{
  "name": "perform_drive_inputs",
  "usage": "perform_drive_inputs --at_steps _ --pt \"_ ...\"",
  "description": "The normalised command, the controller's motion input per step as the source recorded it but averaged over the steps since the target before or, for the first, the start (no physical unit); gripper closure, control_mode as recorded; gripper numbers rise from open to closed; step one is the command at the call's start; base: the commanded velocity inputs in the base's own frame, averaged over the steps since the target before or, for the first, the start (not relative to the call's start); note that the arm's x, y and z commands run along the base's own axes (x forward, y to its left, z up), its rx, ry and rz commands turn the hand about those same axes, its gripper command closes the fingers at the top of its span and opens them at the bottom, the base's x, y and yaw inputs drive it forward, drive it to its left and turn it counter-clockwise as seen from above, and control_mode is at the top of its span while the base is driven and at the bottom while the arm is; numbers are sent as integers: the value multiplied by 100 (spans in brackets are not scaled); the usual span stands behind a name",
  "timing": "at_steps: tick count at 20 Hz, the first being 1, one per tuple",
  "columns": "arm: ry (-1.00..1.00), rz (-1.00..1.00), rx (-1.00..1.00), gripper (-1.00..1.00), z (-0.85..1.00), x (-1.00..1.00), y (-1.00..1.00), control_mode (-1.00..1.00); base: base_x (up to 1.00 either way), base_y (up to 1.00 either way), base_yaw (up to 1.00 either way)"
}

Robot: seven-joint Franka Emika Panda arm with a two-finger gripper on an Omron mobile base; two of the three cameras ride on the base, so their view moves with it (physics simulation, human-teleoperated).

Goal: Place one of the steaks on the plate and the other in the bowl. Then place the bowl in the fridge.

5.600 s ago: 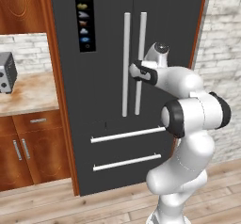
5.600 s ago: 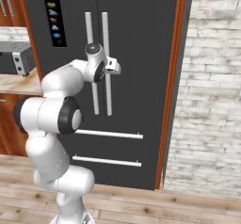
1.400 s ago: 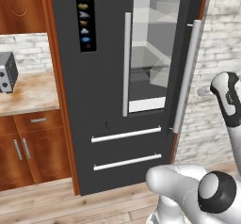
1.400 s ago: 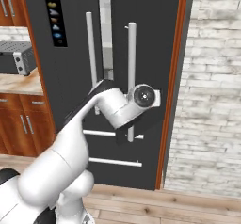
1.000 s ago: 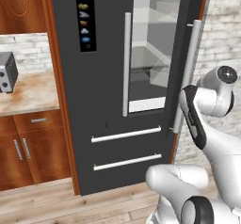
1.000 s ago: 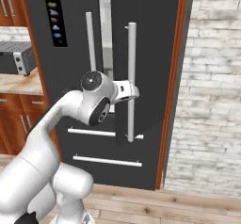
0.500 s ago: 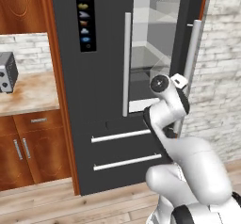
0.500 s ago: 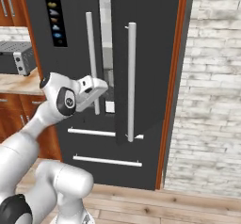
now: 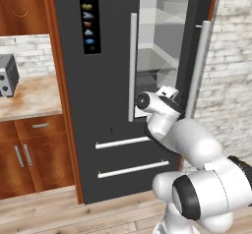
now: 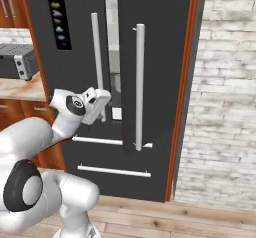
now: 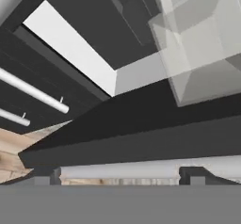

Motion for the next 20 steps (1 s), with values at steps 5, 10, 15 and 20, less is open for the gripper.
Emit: perform_drive_inputs --at_steps 5,10,15,20 --pt "6 0 -13 -100 -54 93 -5 -100 0 0 0" --pt "1 -5 -23 -100 -37 32 -40 -100 0 0 0" --pt "9 -19 -22 -100 -17 21 -59 -100 0 0 0" --pt "0 -30 -7 -100 2 -76 -100 -100 0 0 0"
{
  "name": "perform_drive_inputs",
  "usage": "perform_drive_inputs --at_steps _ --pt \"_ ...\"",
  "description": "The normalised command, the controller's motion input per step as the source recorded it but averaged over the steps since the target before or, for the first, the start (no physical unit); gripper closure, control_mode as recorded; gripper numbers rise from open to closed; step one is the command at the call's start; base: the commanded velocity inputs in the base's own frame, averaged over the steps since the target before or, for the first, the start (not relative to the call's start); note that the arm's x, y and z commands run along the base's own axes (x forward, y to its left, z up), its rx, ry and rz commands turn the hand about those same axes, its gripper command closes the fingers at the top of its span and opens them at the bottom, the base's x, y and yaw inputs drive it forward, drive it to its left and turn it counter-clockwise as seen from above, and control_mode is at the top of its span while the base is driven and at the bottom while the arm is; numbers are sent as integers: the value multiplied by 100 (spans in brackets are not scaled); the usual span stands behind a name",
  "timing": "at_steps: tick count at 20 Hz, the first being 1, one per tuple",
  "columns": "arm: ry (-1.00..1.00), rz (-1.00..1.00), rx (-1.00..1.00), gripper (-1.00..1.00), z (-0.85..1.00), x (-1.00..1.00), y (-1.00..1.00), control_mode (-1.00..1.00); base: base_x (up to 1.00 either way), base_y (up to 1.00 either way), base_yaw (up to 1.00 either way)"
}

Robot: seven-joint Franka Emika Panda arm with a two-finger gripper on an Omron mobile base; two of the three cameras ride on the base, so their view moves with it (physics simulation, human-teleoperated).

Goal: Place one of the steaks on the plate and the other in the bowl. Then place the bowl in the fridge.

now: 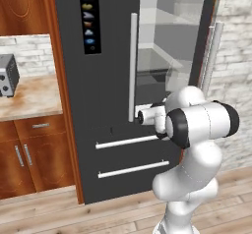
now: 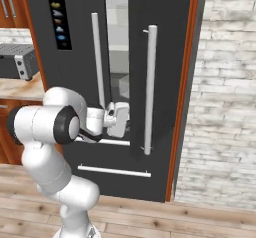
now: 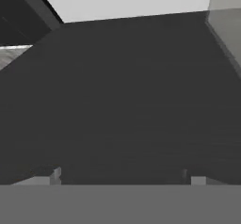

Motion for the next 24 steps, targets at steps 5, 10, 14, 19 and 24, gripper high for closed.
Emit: perform_drive_inputs --at_steps 5,10,14,19,24 --pt "0 -21 -5 -100 20 -90 -100 -100 0 0 0" --pt "0 -2 -5 -100 12 -7 -100 -100 0 0 0" --pt "-5 3 -1 -100 0 39 -100 -100 0 0 0" --pt "-14 0 0 -100 -6 -40 -51 -100 0 0 0" --pt "-16 -1 4 -100 23 -45 97 -100 0 0 0"
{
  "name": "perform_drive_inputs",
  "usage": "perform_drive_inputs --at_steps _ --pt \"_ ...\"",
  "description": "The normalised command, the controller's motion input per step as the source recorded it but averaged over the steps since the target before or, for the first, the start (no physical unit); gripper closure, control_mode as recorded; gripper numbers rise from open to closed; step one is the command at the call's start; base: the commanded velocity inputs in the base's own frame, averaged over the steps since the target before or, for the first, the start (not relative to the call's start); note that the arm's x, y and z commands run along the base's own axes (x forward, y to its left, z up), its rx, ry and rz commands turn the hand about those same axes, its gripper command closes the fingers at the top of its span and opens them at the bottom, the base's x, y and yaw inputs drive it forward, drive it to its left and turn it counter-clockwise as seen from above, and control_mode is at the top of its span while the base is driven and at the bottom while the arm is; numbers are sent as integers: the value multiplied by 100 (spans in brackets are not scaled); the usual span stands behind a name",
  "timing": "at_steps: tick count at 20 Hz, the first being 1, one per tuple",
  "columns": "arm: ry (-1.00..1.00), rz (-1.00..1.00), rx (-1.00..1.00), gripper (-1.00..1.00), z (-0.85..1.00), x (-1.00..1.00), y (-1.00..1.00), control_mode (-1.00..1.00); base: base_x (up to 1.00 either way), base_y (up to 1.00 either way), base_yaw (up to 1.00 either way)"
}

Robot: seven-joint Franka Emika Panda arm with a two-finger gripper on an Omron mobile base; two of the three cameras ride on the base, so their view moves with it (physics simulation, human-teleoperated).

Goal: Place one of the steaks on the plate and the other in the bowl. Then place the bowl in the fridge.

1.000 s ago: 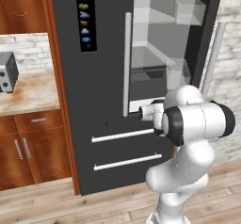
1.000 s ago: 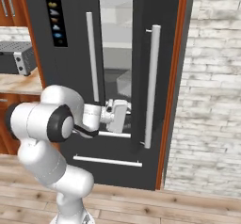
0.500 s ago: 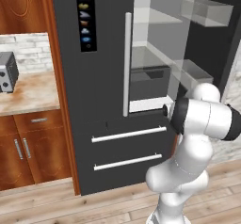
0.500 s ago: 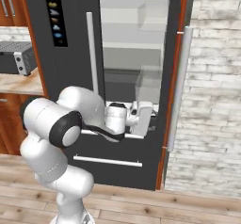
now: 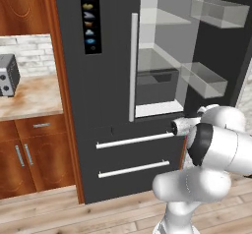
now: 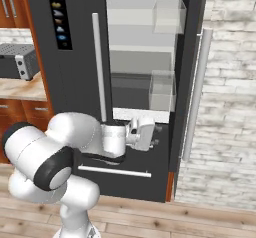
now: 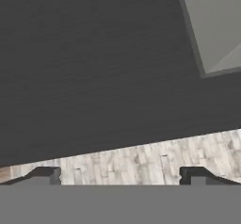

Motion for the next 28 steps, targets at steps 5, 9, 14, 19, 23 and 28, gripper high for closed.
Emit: perform_drive_inputs --at_steps 5,9,14,19,23,28 --pt "-10 -1 61 -100 -1 21 91 -100 0 0 0" --pt "-1 -8 91 -100 -17 27 77 -100 0 0 0" --pt "10 21 83 -100 -31 24 75 -100 0 0 0" --pt "4 17 44 -100 -18 13 26 -100 0 0 0" --pt "-6 1 2 -100 -3 15 63 -100 0 0 0" --pt "-18 0 0 -100 3 69 100 -100 0 0 0"
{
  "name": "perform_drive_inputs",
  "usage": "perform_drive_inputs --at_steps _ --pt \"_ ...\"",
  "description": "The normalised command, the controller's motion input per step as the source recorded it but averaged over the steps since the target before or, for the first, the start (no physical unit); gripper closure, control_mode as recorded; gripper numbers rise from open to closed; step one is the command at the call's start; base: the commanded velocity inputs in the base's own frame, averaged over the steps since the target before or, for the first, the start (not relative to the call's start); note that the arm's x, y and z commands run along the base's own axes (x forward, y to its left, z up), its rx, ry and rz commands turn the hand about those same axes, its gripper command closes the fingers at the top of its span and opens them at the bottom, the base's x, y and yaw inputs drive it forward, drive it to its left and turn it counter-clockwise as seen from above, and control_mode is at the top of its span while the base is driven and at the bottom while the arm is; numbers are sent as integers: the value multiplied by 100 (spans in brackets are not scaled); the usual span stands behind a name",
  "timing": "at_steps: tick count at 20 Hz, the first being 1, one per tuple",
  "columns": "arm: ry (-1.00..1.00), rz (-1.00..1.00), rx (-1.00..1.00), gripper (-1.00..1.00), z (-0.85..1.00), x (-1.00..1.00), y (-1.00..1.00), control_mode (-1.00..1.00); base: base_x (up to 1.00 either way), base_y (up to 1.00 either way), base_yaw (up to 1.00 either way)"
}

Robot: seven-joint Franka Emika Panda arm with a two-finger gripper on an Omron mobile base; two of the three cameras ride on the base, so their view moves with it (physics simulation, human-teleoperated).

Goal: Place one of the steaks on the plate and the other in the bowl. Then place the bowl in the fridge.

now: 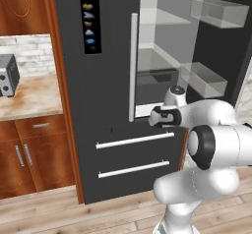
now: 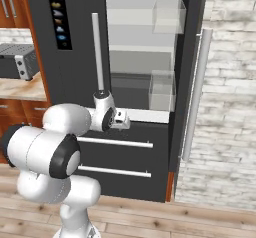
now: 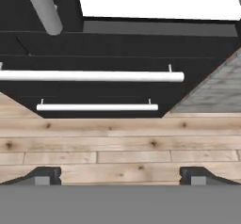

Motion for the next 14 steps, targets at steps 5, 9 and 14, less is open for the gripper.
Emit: perform_drive_inputs --at_steps 5,9,14 --pt "-35 2 -3 -100 50 45 58 -100 0 0 0" --pt "-12 -1 -6 -100 97 32 52 -100 0 0 0" --pt "-4 -4 14 -100 59 20 38 -100 0 0 0"
